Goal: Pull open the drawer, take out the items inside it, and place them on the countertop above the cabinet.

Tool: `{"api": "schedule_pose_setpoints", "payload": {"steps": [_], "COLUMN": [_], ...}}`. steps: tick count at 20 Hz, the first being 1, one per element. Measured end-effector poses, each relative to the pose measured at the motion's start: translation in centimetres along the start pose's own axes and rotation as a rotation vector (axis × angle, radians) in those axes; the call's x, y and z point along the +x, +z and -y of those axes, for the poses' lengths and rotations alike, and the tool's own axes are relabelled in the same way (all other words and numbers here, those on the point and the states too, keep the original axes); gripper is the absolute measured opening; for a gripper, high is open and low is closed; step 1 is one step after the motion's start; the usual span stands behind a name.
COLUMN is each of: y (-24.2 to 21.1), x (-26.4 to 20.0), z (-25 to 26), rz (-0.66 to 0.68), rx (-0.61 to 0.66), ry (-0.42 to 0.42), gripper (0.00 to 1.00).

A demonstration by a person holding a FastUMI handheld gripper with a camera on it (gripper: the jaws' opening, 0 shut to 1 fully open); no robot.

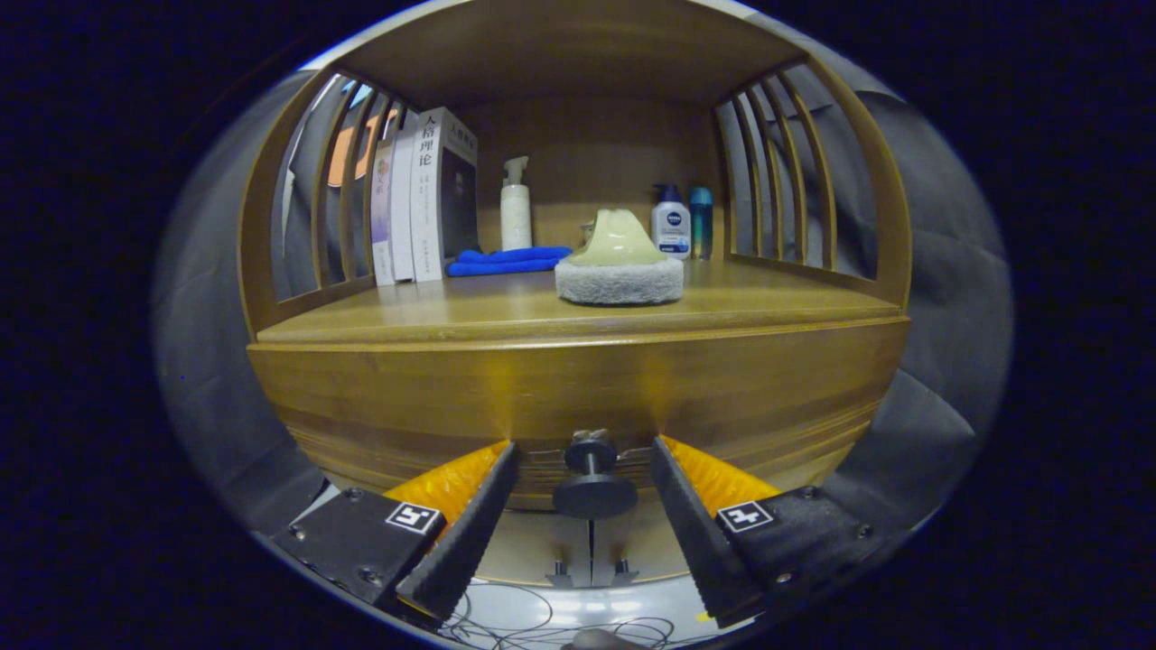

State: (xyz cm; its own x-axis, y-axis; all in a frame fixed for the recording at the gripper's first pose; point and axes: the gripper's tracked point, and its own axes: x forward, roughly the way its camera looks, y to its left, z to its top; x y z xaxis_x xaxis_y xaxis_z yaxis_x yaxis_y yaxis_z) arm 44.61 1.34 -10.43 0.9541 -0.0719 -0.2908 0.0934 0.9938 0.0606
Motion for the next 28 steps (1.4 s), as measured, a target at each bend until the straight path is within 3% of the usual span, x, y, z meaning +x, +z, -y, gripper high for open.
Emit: {"api": "schedule_pose_setpoints", "payload": {"steps": [7, 20, 28], "y": [1.2, 4.0, 4.5], "x": [-2.3, -20.8, -29.2], "z": [1.2, 2.0, 4.8], "rz": [0.017, 0.176, 0.263], "rx": [-0.035, -0.045, -0.023], "ry": [0.002, 0.076, 0.036], "gripper": [0.97, 0.97, 0.97]}}
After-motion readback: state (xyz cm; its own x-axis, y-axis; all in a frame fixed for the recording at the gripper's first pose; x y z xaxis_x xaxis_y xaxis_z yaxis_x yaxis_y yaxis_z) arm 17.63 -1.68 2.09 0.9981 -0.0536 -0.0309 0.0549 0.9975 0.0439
